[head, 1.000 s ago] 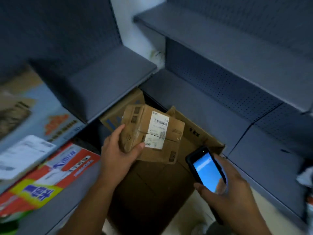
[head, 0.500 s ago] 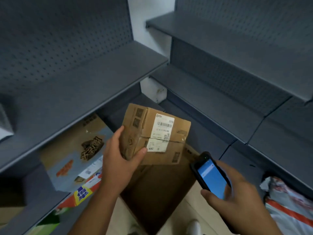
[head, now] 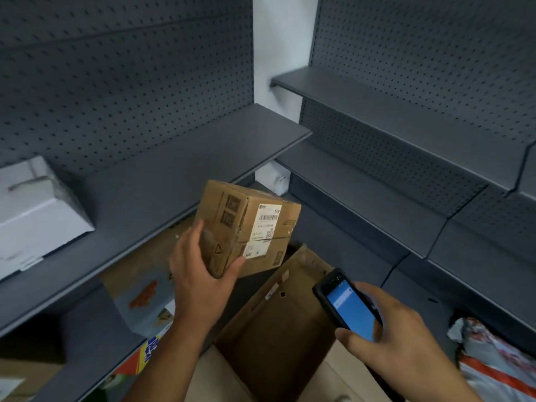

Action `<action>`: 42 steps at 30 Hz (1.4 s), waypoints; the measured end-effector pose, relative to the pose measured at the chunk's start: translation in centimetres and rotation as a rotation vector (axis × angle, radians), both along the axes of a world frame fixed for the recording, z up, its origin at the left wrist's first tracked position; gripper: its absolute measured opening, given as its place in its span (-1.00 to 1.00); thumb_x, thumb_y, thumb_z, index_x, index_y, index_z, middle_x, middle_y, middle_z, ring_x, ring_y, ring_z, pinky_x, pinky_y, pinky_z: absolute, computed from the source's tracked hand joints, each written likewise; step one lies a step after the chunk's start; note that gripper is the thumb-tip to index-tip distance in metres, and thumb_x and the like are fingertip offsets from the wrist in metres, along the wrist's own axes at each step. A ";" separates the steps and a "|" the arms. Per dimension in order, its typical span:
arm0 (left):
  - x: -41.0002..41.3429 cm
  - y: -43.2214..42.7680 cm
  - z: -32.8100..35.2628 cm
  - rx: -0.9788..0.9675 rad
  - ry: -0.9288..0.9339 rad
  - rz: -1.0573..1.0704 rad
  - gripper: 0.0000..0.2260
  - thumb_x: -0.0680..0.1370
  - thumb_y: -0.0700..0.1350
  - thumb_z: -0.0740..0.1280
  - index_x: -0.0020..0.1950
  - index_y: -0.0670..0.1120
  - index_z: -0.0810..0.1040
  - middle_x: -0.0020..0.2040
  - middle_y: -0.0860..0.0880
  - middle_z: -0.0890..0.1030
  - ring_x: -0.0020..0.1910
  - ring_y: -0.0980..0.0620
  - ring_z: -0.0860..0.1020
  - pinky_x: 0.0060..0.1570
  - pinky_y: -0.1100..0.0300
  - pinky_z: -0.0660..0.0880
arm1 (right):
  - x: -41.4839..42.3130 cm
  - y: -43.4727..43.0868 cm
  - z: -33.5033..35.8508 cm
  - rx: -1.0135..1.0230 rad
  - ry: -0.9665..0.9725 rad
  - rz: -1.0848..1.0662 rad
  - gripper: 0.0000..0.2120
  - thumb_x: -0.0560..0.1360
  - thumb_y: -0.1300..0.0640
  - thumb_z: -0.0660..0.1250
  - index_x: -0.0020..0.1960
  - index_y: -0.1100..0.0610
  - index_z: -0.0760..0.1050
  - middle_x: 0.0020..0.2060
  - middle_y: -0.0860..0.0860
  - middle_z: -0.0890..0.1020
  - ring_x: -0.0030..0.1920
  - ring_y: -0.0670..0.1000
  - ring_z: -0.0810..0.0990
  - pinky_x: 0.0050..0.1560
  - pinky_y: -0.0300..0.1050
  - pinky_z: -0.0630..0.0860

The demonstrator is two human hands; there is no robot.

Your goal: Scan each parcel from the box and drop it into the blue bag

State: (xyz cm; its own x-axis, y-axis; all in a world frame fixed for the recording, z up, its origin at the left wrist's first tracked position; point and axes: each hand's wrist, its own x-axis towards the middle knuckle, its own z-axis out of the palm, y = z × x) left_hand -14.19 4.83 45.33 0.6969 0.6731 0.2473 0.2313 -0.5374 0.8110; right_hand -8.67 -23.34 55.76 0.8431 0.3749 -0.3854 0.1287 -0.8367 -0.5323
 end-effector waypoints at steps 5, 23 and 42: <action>-3.2 1.5 -0.4 -0.017 -0.023 0.030 -0.09 0.37 0.15 0.57 0.62 0.20 0.16 0.54 0.02 0.26 0.51 0.03 0.19 0.25 -0.10 0.37 | -2.6 1.4 -0.2 0.022 -0.041 0.020 -0.23 0.30 -0.28 0.48 0.41 -0.20 0.23 0.13 -0.27 0.46 0.18 -0.16 0.45 0.22 -0.21 0.44; -8.9 1.4 -0.9 -0.168 -0.025 0.094 -0.15 0.35 0.18 0.57 0.54 0.32 0.20 0.48 0.15 0.31 0.47 0.05 0.26 0.25 -0.20 0.46 | -5.6 2.5 -0.7 0.088 -0.152 0.029 -0.11 0.27 -0.28 0.52 0.48 -0.16 0.18 0.35 -0.22 0.40 0.31 -0.12 0.37 0.30 -0.15 0.39; -13.4 -7.4 1.0 -0.267 -0.192 0.438 -0.14 0.25 0.37 0.53 0.49 0.38 0.27 0.42 0.21 0.42 0.42 0.12 0.39 0.36 -0.14 0.46 | -0.4 -2.7 -0.6 0.246 -0.095 0.277 -0.04 0.23 -0.23 0.57 0.49 -0.18 0.16 0.41 -0.16 0.37 0.37 -0.06 0.33 0.30 -0.07 0.36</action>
